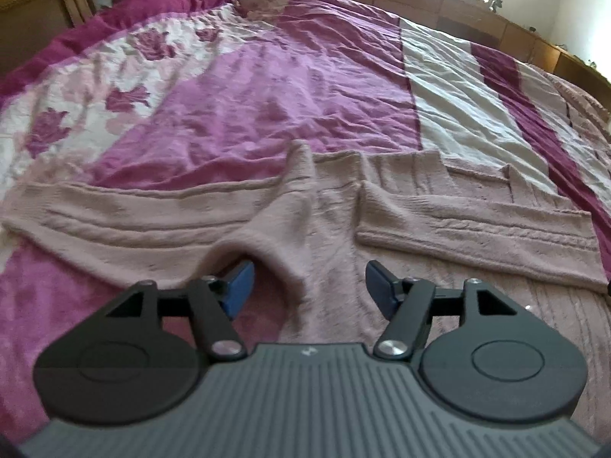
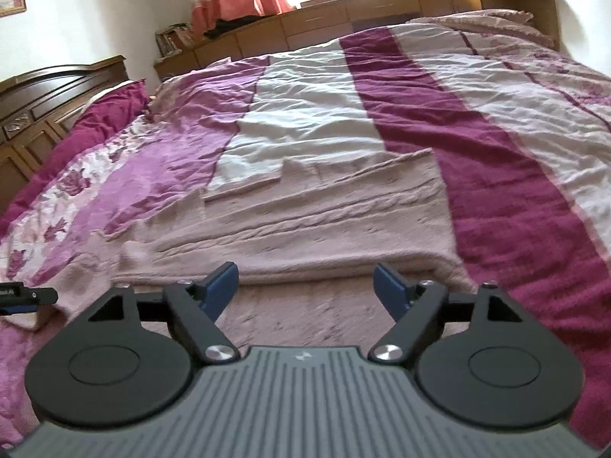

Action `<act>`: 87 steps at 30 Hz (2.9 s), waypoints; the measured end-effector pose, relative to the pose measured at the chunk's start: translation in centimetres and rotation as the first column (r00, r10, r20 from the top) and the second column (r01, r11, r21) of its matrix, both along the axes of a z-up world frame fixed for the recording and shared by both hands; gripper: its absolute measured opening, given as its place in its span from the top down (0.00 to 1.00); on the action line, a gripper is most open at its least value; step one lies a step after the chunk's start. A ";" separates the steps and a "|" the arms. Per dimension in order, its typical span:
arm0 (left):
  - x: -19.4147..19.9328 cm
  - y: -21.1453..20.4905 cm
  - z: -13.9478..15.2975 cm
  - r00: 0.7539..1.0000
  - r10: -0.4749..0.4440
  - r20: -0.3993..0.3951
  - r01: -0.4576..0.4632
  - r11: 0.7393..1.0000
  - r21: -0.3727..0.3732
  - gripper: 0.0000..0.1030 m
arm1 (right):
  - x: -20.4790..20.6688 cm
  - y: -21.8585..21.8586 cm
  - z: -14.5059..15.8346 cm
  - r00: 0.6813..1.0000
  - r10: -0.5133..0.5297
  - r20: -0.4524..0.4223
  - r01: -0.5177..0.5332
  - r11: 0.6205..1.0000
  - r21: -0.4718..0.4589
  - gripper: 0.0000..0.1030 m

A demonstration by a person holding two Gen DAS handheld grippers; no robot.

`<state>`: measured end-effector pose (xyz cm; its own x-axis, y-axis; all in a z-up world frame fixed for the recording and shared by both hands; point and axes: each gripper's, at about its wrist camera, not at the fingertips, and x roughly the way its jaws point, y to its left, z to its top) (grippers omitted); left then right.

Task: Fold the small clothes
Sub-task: 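Raise both grippers and move the left gripper over a cardigan sleeve cuff, then close the left gripper on the sleeve cuff, then lift the sleeve with the left gripper, lay it across the body, open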

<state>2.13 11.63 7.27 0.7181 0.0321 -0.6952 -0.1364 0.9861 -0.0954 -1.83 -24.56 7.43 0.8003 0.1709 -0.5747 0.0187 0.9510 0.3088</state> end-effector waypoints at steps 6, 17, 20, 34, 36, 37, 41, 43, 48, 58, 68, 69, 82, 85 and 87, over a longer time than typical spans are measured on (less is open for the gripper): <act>-1.7 2.0 -0.1 0.998 0.061 -0.009 -0.061 0.998 0.002 0.35 | -1.4 1.4 0.0 0.999 0.030 -0.015 -0.030 0.999 0.014 0.14; -2.6 9.7 -2.8 0.954 0.300 -0.016 -0.300 0.949 -0.092 0.35 | -2.0 1.9 -2.0 0.996 0.016 -0.086 -0.015 1.000 0.006 0.13; -2.5 11.8 -3.5 0.932 0.361 -0.015 -0.359 0.923 -0.138 0.35 | -2.0 1.8 -2.7 0.994 -0.002 -0.105 0.002 1.000 -0.001 0.13; 0.0 15.0 -5.2 0.900 0.436 -0.007 -0.428 0.881 -0.198 0.35 | -1.4 2.6 -4.1 0.989 -0.017 -0.145 0.009 0.999 -0.054 0.10; 0.4 15.1 -5.4 0.902 0.432 -0.008 -0.425 0.885 -0.188 0.35 | -1.4 2.7 -4.1 0.989 -0.019 -0.146 0.011 0.998 -0.058 0.10; 0.6 15.1 -5.5 0.903 0.430 -0.010 -0.425 0.887 -0.182 0.35 | -1.4 2.7 -4.2 0.989 -0.020 -0.147 0.011 0.998 -0.060 0.10; 1.1 15.1 -5.7 0.905 0.425 -0.003 -0.420 0.893 -0.163 0.35 | -1.3 2.8 -4.3 0.988 -0.023 -0.151 0.014 0.998 -0.064 0.09; 1.2 15.1 -5.8 0.906 0.423 0.001 -0.418 0.895 -0.156 0.34 | -1.2 2.9 -4.3 0.988 -0.024 -0.152 0.014 0.998 -0.069 0.09; 1.6 15.5 -6.0 0.903 0.429 0.025 -0.419 0.892 -0.169 0.34 | -1.2 3.0 -4.5 0.988 -0.023 -0.152 0.011 0.997 -0.076 0.09; 2.6 16.0 -6.3 0.899 0.429 0.086 -0.403 0.888 -0.223 0.54 | -1.3 2.7 -4.6 0.989 -0.023 -0.146 0.014 0.998 -0.063 0.09; 0.0 16.7 -2.0 0.846 0.463 0.265 -0.433 0.886 -0.163 0.92 | -1.5 2.0 -4.3 0.990 -0.027 -0.140 0.024 1.000 -0.020 0.09; -0.2 16.7 -1.3 0.838 0.466 0.285 -0.442 0.885 -0.148 0.92 | -1.5 2.0 -4.3 0.990 -0.027 -0.138 0.024 1.000 -0.017 0.09; 0.3 10.1 4.4 0.864 0.280 0.419 -0.248 0.960 -0.131 0.92 | -1.9 1.2 -4.1 0.991 -0.025 -0.128 0.029 0.999 0.030 0.09; 1.2 7.1 4.8 0.875 0.221 0.431 -0.183 0.975 -0.128 0.92 | -2.0 0.9 -4.0 0.992 -0.030 -0.124 0.036 0.998 0.046 0.09; 1.6 5.0 4.9 0.881 0.182 0.437 -0.140 0.982 -0.126 0.92 | -2.1 0.7 -3.9 0.992 -0.035 -0.123 0.042 0.997 0.058 0.09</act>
